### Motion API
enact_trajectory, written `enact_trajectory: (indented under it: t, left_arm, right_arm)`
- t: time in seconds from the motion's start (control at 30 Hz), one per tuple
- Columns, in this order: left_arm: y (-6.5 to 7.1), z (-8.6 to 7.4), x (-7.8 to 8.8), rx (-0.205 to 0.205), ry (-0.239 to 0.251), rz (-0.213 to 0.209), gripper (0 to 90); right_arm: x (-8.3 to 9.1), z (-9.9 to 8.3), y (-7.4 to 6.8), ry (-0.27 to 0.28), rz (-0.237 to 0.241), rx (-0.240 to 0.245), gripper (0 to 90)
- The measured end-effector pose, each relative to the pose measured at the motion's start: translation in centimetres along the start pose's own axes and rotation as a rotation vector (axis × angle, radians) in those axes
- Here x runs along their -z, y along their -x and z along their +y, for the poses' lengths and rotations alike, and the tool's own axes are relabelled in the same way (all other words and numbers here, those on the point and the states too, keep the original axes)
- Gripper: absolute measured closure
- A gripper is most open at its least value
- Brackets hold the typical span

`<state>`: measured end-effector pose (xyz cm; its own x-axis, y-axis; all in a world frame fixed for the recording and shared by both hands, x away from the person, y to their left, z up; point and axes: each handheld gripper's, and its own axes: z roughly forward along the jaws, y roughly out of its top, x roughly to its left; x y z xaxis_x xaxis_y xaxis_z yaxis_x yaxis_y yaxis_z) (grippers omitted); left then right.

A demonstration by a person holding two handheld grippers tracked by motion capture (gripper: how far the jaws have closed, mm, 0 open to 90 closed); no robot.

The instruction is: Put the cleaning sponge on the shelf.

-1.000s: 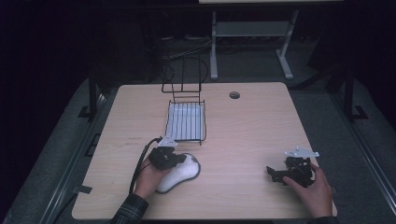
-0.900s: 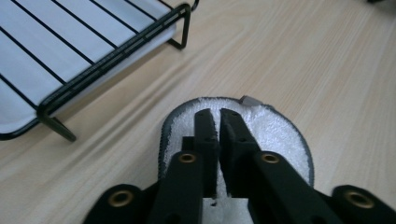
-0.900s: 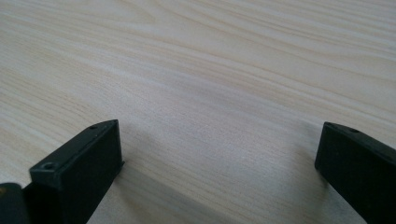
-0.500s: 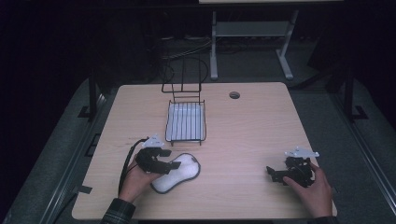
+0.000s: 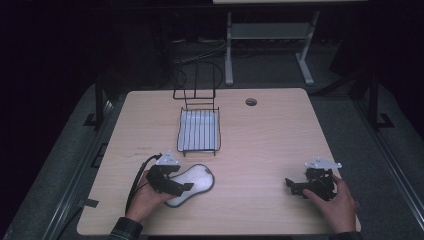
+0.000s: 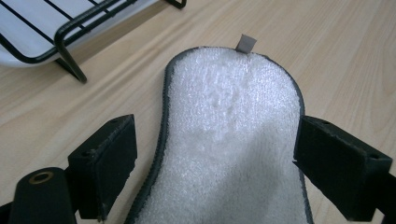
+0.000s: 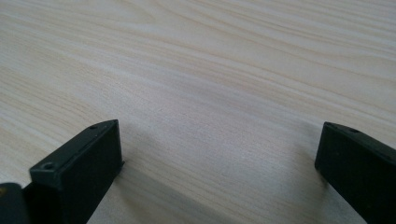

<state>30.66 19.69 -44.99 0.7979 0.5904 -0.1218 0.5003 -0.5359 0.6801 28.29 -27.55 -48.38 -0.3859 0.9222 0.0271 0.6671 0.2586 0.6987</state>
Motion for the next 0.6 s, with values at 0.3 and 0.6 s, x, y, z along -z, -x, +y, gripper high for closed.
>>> enact_trajectory:
  t: [0.3, 0.6]
  left_arm:
    - [0.3, -0.3, -0.8, -0.022, -0.04, 0.012, 12.8]
    - [0.3, -0.6, -1.2, -0.017, -0.052, 0.008, 12.8]
  right_arm:
    - [0.0, 0.0, 0.0, 0.0, 0.0, 0.0, 0.2]
    - [0.0, 0.0, 0.0, 0.0, 0.0, 0.0, 0.2]
